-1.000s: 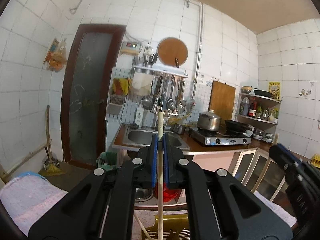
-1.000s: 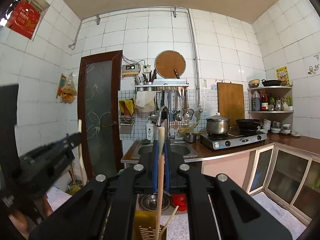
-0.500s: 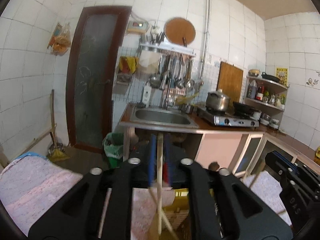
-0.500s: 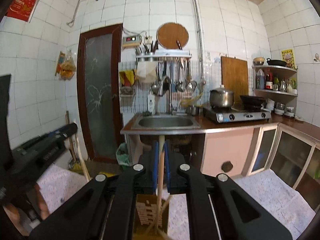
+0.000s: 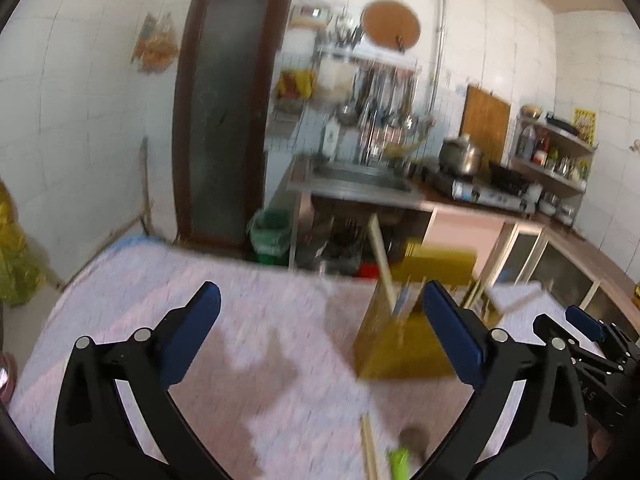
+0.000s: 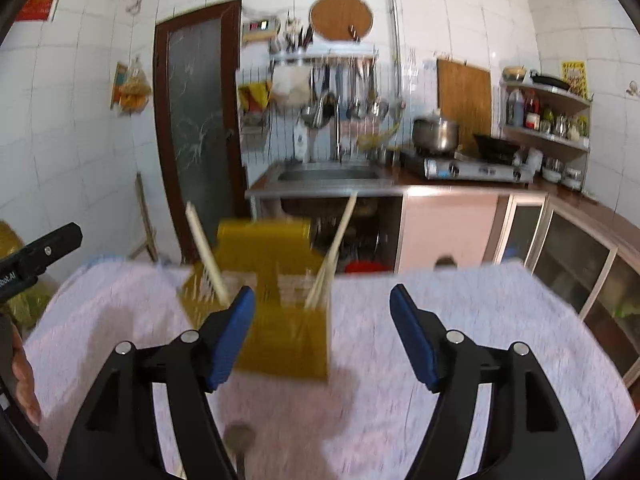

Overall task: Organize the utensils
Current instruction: 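Move both tools back down toward the spoon and chopsticks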

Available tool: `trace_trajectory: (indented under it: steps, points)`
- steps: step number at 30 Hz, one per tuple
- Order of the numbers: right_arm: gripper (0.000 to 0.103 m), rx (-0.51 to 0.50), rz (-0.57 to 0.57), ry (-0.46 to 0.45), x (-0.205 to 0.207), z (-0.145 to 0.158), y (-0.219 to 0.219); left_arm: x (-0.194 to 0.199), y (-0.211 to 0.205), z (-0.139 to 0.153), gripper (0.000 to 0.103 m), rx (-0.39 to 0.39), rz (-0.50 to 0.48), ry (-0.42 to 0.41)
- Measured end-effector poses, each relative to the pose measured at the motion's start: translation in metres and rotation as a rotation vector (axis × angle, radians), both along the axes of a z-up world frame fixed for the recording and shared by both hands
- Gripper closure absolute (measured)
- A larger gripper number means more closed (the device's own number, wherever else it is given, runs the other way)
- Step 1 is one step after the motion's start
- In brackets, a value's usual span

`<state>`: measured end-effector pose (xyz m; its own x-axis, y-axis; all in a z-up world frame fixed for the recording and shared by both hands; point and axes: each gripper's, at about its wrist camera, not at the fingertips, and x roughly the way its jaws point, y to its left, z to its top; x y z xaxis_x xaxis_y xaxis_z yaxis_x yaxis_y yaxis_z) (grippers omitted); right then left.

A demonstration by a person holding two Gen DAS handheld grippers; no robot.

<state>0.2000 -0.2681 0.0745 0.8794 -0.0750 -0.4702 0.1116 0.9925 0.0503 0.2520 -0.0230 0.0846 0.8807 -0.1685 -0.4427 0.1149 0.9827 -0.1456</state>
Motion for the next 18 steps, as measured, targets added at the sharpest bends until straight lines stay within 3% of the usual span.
trace_trajectory:
  steps: [10, 18]
  points:
    - [0.034, -0.021, 0.053, 0.261, -0.015, -0.104, 0.029, -0.004, 0.008, -0.106, 0.005, 0.071, 0.018, 0.262]
    - [0.034, -0.016, 0.089, 0.364, -0.007, -0.121, 0.049, 0.001, 0.009, -0.141, 0.005, 0.138, 0.009, 0.339]
